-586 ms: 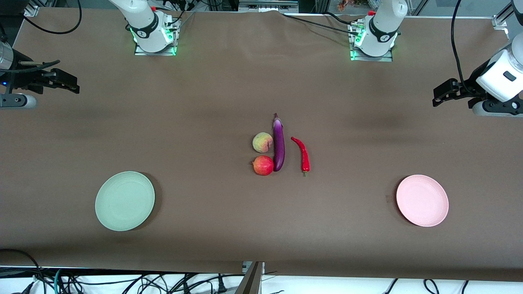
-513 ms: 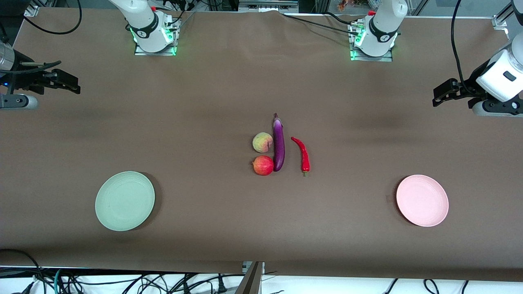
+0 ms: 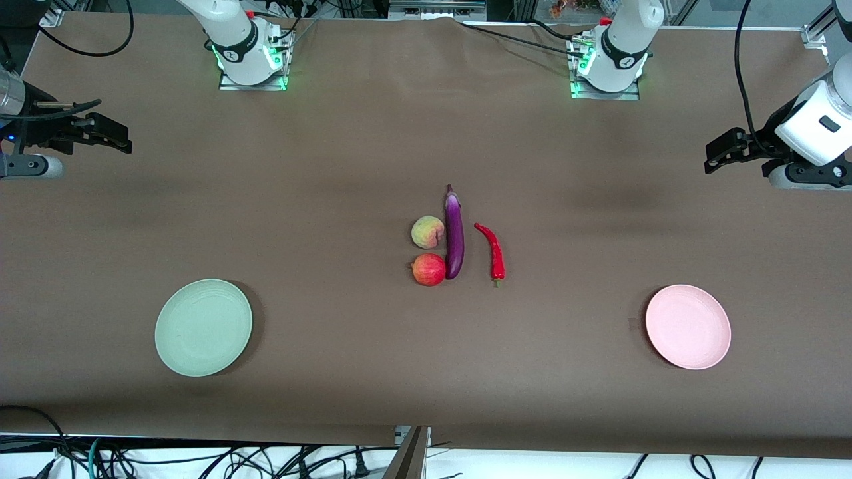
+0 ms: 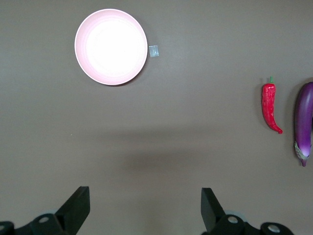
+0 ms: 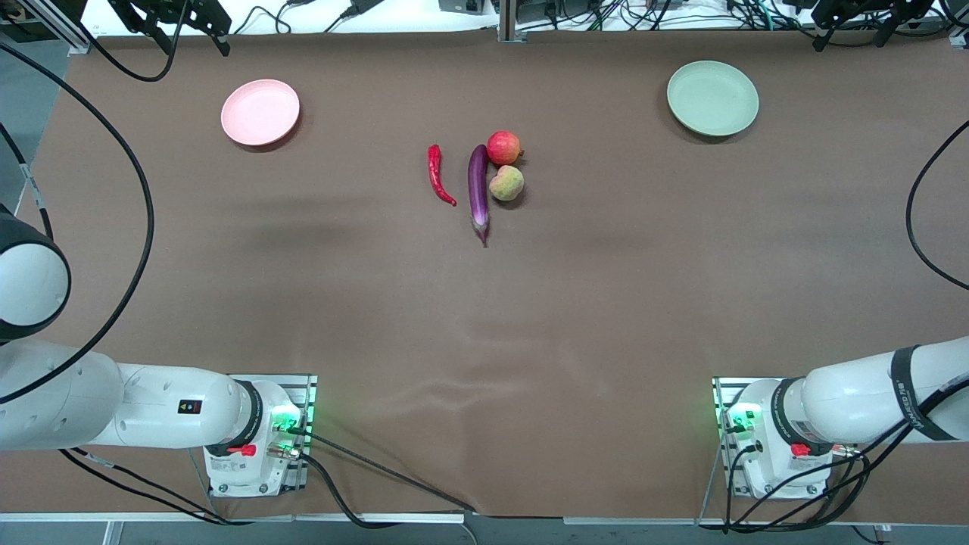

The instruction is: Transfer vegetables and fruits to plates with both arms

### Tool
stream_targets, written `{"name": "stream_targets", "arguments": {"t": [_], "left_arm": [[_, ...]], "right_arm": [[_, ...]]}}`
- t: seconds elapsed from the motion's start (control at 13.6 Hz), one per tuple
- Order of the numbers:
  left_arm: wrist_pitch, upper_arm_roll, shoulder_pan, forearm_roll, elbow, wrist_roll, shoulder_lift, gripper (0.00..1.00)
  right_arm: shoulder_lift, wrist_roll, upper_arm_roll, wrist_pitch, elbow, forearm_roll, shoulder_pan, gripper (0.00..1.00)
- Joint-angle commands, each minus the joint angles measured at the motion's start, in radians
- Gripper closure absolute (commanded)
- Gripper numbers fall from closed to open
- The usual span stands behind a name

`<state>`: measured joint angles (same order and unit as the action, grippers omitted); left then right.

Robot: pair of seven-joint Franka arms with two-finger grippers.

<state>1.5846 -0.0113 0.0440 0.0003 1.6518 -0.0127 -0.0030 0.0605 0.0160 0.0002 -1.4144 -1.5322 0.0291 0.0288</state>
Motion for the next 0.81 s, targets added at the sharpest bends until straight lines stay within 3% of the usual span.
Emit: {"name": "stream_targets", "arguments": {"t": [0.0, 0.73], "left_arm": [[-0.008, 0.001, 0.005, 0.001, -0.029, -0.004, 0.015, 0.00], [-0.011, 0.001, 0.007, 0.003, -0.049, 0.002, 0.035, 0.00]], "right_arm": [[0.007, -0.001, 0.001, 0.005, 0.009, -0.015, -0.004, 0.00], [0.007, -0.002, 0.003, 0.002, 0.007, -0.015, -0.003, 0.00]]}}
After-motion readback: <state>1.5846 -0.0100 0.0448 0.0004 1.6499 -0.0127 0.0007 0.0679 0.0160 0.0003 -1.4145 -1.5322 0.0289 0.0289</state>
